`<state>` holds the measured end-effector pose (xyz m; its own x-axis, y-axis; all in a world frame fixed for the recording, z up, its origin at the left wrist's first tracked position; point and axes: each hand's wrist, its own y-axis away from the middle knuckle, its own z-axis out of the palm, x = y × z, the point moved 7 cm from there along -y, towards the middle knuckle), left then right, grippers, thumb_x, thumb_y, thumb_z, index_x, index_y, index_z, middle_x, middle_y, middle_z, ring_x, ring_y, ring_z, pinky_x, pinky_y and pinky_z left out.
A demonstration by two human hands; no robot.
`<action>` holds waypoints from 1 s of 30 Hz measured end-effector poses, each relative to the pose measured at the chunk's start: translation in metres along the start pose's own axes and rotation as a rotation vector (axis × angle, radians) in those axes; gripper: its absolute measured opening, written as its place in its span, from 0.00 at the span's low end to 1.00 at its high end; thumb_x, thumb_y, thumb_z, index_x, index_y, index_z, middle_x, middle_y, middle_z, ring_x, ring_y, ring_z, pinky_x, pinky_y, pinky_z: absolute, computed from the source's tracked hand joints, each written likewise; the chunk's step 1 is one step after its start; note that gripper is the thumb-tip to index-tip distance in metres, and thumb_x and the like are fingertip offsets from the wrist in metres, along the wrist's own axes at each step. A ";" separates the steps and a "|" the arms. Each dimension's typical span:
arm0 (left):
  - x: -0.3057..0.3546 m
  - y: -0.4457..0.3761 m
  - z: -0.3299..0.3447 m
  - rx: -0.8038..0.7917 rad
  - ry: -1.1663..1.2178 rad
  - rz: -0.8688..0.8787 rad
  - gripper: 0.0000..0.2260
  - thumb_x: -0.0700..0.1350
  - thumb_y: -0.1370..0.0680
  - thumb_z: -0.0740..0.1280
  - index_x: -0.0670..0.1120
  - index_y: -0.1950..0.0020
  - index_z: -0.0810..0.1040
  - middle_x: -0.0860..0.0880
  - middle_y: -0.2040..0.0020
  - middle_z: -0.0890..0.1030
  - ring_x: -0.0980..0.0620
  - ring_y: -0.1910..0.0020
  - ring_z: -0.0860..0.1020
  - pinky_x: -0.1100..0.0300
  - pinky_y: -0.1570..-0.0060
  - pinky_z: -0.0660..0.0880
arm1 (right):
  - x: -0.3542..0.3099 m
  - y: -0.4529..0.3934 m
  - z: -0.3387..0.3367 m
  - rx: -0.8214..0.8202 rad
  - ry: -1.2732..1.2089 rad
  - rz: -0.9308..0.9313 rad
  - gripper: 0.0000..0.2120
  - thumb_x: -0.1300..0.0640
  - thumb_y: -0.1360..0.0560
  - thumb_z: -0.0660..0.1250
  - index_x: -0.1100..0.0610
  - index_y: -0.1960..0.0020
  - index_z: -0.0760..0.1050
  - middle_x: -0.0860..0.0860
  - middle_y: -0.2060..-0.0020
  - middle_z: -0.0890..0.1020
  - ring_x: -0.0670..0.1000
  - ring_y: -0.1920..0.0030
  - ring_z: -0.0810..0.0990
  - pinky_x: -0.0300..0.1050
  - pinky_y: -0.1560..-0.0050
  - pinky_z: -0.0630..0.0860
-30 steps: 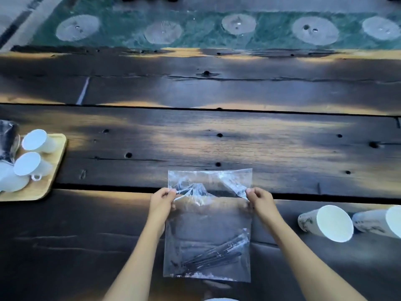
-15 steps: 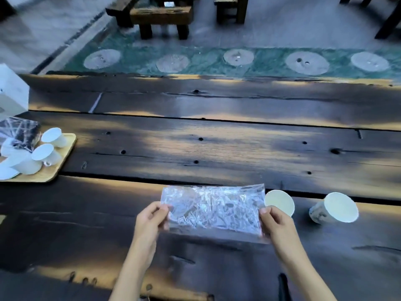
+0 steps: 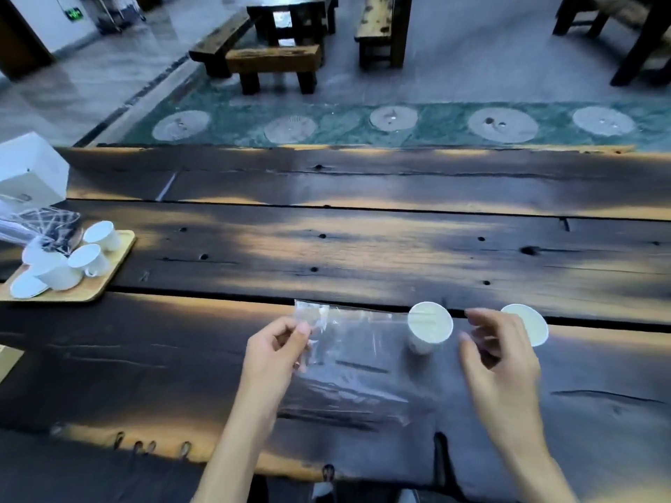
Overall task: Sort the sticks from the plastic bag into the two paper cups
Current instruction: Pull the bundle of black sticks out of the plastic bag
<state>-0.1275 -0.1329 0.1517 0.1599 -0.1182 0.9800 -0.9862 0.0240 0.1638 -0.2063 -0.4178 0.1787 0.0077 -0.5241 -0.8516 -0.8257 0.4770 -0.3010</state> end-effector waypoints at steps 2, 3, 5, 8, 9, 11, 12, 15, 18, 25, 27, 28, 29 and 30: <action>0.015 0.005 0.007 -0.031 -0.020 0.063 0.08 0.42 0.20 0.68 0.43 0.58 0.83 0.46 0.68 0.77 0.54 0.71 0.72 0.65 0.67 0.70 | -0.049 -0.001 0.020 -0.150 0.033 -0.287 0.06 0.60 0.24 0.67 0.56 0.48 0.79 0.49 0.51 0.79 0.52 0.49 0.77 0.44 0.47 0.73; 0.021 0.007 0.009 -0.040 -0.022 0.090 0.07 0.41 0.21 0.68 0.42 0.58 0.82 0.46 0.68 0.78 0.55 0.71 0.72 0.66 0.68 0.70 | -0.068 0.000 0.035 -0.238 0.055 -0.402 0.07 0.59 0.23 0.67 0.57 0.47 0.79 0.49 0.50 0.79 0.53 0.48 0.77 0.45 0.47 0.73; 0.030 0.010 0.013 -0.075 -0.014 0.123 0.07 0.40 0.21 0.68 0.41 0.58 0.82 0.47 0.67 0.79 0.56 0.71 0.72 0.65 0.69 0.70 | -0.088 0.002 0.066 -0.377 0.107 -0.546 0.09 0.58 0.23 0.68 0.57 0.43 0.80 0.50 0.47 0.79 0.53 0.46 0.76 0.48 0.46 0.73; 0.037 0.014 0.016 -0.147 -0.006 0.157 0.07 0.40 0.21 0.68 0.42 0.57 0.83 0.51 0.66 0.80 0.57 0.69 0.73 0.63 0.68 0.72 | -0.092 0.004 0.097 -0.489 0.140 -0.577 0.12 0.57 0.23 0.69 0.55 0.40 0.79 0.50 0.43 0.78 0.52 0.43 0.75 0.52 0.45 0.73; 0.040 0.015 0.016 -0.171 -0.010 0.177 0.07 0.40 0.21 0.68 0.42 0.57 0.83 0.51 0.66 0.80 0.58 0.68 0.73 0.63 0.67 0.72 | -0.091 0.004 0.102 -0.507 0.126 -0.573 0.12 0.56 0.23 0.69 0.55 0.40 0.79 0.49 0.43 0.78 0.51 0.43 0.75 0.51 0.45 0.73; 0.044 0.016 0.016 -0.217 -0.010 0.204 0.08 0.41 0.20 0.67 0.42 0.57 0.84 0.53 0.65 0.81 0.58 0.67 0.73 0.64 0.66 0.72 | -0.093 0.004 0.106 -0.521 0.102 -0.566 0.12 0.53 0.22 0.68 0.54 0.41 0.79 0.48 0.44 0.78 0.50 0.44 0.75 0.50 0.45 0.73; 0.045 0.016 0.016 -0.237 -0.003 0.202 0.08 0.42 0.20 0.67 0.42 0.55 0.84 0.53 0.64 0.81 0.58 0.67 0.74 0.64 0.65 0.72 | -0.095 0.004 0.106 -0.517 0.095 -0.570 0.11 0.52 0.22 0.68 0.54 0.42 0.79 0.48 0.46 0.78 0.50 0.45 0.75 0.49 0.46 0.73; 0.044 0.015 0.015 -0.279 0.008 0.190 0.06 0.42 0.21 0.69 0.42 0.51 0.85 0.52 0.63 0.81 0.58 0.64 0.76 0.64 0.60 0.74 | -0.099 0.002 0.104 -0.493 0.087 -0.580 0.09 0.52 0.22 0.68 0.56 0.46 0.80 0.48 0.50 0.78 0.50 0.50 0.76 0.48 0.50 0.74; 0.048 0.014 0.017 -0.245 0.001 0.214 0.07 0.38 0.22 0.68 0.44 0.56 0.86 0.52 0.65 0.81 0.59 0.64 0.76 0.66 0.61 0.73 | -0.104 0.000 0.102 -0.441 0.098 -0.595 0.10 0.52 0.22 0.68 0.57 0.47 0.81 0.50 0.54 0.78 0.52 0.54 0.76 0.47 0.54 0.74; 0.059 0.010 0.019 -0.223 0.025 0.270 0.07 0.43 0.22 0.70 0.41 0.56 0.82 0.49 0.66 0.81 0.59 0.66 0.76 0.66 0.62 0.72 | -0.110 -0.008 0.095 -0.377 0.045 -0.543 0.08 0.59 0.20 0.65 0.60 0.56 0.77 0.49 0.60 0.76 0.51 0.58 0.72 0.43 0.57 0.70; 0.060 0.010 0.019 -0.257 0.002 0.281 0.09 0.46 0.23 0.67 0.41 0.57 0.80 0.50 0.65 0.80 0.58 0.65 0.75 0.65 0.61 0.70 | -0.109 -0.012 0.096 -0.394 0.036 -0.517 0.08 0.59 0.20 0.64 0.60 0.57 0.74 0.47 0.60 0.74 0.50 0.58 0.70 0.39 0.56 0.67; 0.061 0.010 0.019 -0.269 -0.016 0.289 0.10 0.47 0.23 0.67 0.41 0.58 0.79 0.51 0.65 0.80 0.58 0.65 0.74 0.65 0.61 0.70 | -0.109 -0.014 0.096 -0.401 0.020 -0.496 0.08 0.59 0.19 0.63 0.59 0.57 0.73 0.46 0.60 0.73 0.49 0.58 0.70 0.38 0.56 0.66; 0.061 0.011 0.017 -0.279 -0.035 0.297 0.10 0.47 0.22 0.66 0.41 0.58 0.79 0.52 0.65 0.79 0.58 0.65 0.74 0.66 0.61 0.70 | -0.108 -0.017 0.095 -0.406 -0.004 -0.464 0.09 0.57 0.19 0.62 0.58 0.57 0.73 0.45 0.61 0.72 0.49 0.58 0.70 0.37 0.56 0.66; 0.061 0.012 0.016 -0.290 -0.054 0.303 0.10 0.47 0.22 0.66 0.42 0.59 0.78 0.52 0.65 0.79 0.58 0.64 0.74 0.67 0.60 0.70 | -0.108 -0.021 0.093 -0.411 -0.032 -0.424 0.10 0.56 0.18 0.61 0.58 0.57 0.72 0.44 0.61 0.71 0.48 0.58 0.70 0.37 0.56 0.65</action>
<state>-0.1301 -0.1554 0.2120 -0.1458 -0.1144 0.9827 -0.9341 0.3431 -0.0987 -0.1374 -0.3052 0.2374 0.3962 -0.5848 -0.7078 -0.8978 -0.0852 -0.4321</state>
